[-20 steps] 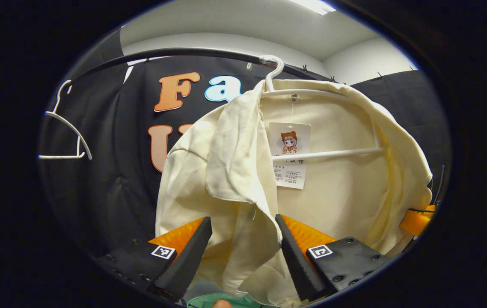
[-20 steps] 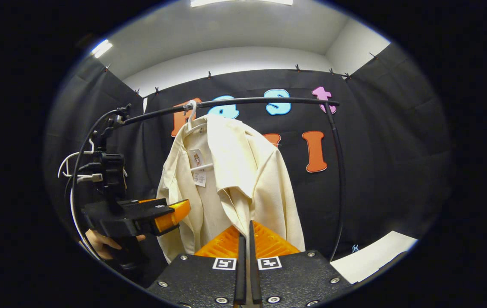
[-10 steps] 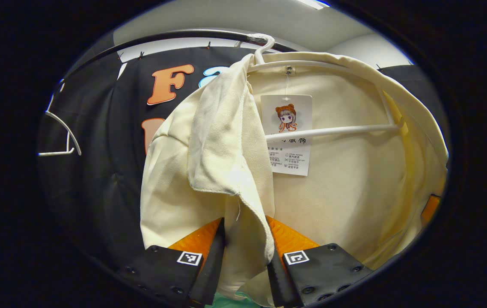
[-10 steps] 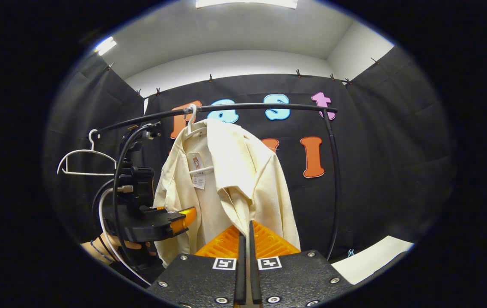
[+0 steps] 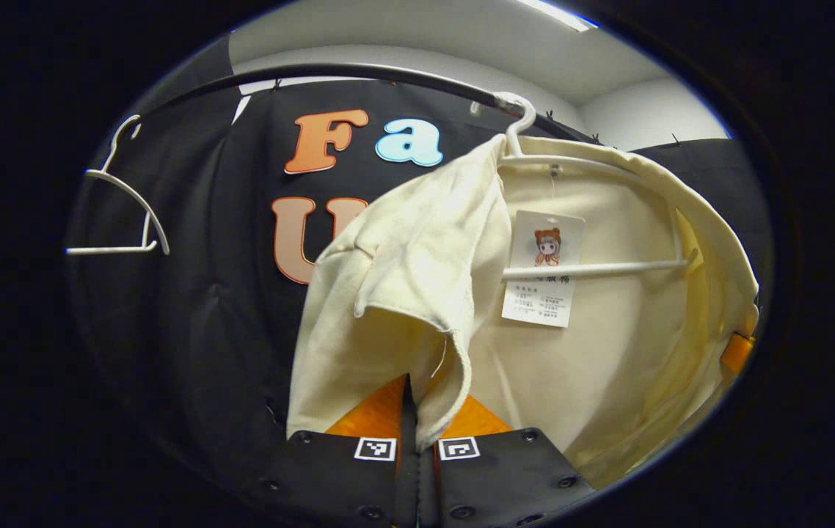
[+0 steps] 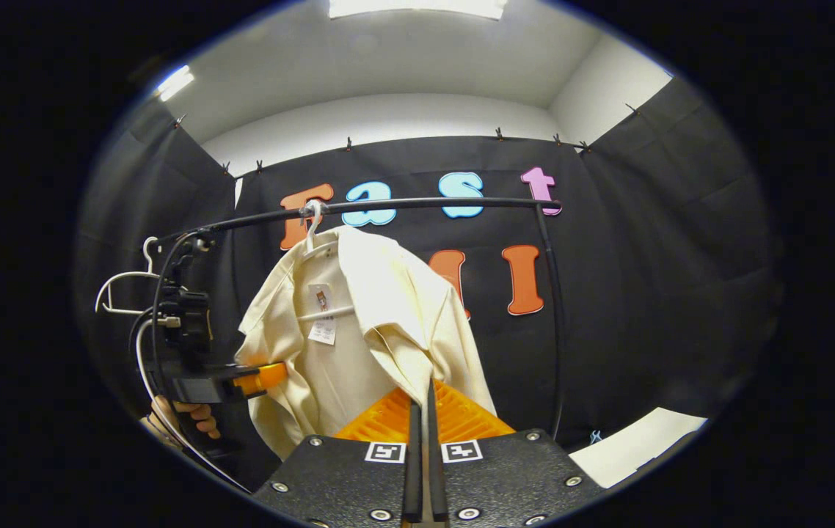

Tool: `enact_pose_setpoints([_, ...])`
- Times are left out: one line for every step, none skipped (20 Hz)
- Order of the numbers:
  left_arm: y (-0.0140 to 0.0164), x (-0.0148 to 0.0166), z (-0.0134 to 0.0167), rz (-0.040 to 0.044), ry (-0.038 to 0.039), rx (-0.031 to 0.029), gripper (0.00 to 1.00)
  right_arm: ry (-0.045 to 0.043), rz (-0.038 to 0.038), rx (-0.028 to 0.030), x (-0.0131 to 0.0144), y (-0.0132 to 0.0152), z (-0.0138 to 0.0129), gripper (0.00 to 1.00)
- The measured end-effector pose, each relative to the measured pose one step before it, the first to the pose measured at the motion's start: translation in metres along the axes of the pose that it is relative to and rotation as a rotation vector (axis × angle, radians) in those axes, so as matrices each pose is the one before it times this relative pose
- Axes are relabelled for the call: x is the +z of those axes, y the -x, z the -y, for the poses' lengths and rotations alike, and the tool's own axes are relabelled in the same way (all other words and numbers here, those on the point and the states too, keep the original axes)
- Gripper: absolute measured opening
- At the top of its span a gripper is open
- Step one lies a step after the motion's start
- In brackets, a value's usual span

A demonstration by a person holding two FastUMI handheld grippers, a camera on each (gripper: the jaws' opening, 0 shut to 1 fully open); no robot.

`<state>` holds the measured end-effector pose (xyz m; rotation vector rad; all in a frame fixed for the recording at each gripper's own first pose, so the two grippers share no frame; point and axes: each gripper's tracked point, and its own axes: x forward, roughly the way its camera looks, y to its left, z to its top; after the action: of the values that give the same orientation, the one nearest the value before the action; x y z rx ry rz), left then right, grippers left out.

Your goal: Grasp the clothes on the hanger with both hands and then place them into the laundry hamper below.

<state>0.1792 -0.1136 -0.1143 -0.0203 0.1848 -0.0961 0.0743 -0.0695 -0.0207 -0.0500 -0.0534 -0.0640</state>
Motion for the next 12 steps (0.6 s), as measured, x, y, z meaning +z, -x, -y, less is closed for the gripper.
enact_pose_setpoints([0.00436, 0.00999, -0.01104, 0.01826, -0.01375, 0.01916, 0.07, -0.00414, 0.01405, -0.00833, 0.00904, 0.00226, 0.00203, 0.03])
enact_pose_setpoints([0.00232, 0.01071, -0.00938, 0.01885, -0.01595, 0.02064, 0.07, -0.00147, 0.01282, -0.00824, 0.00996, 0.00078, 0.00119, 0.03])
enact_pose_setpoints([0.00603, 0.00898, -0.01052, 0.01523, -0.01109, 0.01858, 0.07, 0.00194, 0.01474, -0.00771, 0.0094, 0.00128, 0.00171, 0.02])
enact_pose_setpoints([0.00433, 0.01069, -0.00825, 0.01797, -0.00083, 0.01698, 0.07, 0.00357, 0.01836, -0.00877, 0.01106, -0.0003, 0.0023, 0.02])
enact_pose_setpoints([0.00466, 0.01074, -0.01083, 0.01737, 0.00255, 0.01494, 0.07, 0.00481, 0.01529, -0.01189, 0.00879, 0.00125, -0.00009, 0.02])
enact_pose_setpoints([0.00528, 0.01046, -0.0109, 0.01361, 0.0051, 0.01289, 0.07, 0.00374, 0.01503, -0.0092, 0.00933, -0.00045, 0.00149, 0.02])
enact_pose_setpoints([0.00269, 0.01001, -0.00938, 0.01295, 0.0062, 0.0144, 0.07, 0.00582, 0.01818, -0.01344, 0.01233, -0.00166, 0.00301, 0.02])
enact_pose_setpoints([0.00137, 0.01021, -0.00886, 0.0125, 0.00438, 0.01206, 0.07, 0.00845, 0.01126, -0.01456, 0.00799, -0.00242, 0.00475, 0.01])
enact_pose_setpoints([0.00013, 0.00859, -0.00792, 0.01186, 0.00387, 0.0128, 0.07, 0.01061, 0.01004, -0.01487, 0.00774, -0.00296, 0.00564, 0.01])
enact_pose_setpoints([-0.00003, 0.00879, -0.00696, 0.01338, 0.00104, 0.01087, 0.07, 0.01208, 0.01172, -0.01382, 0.00724, -0.00313, 0.00375, 0.01])
enact_pose_setpoints([0.0003, 0.0095, -0.00786, 0.01655, -0.00926, 0.01255, 0.07, 0.01507, 0.01277, -0.01645, 0.00765, -0.00479, 0.0053, 0.01])
enact_pose_setpoints([-0.00005, 0.00931, -0.00771, 0.01837, -0.01417, 0.01599, 0.07, 0.01742, 0.01276, -0.01693, 0.00639, -0.00516, 0.00561, 0.0])
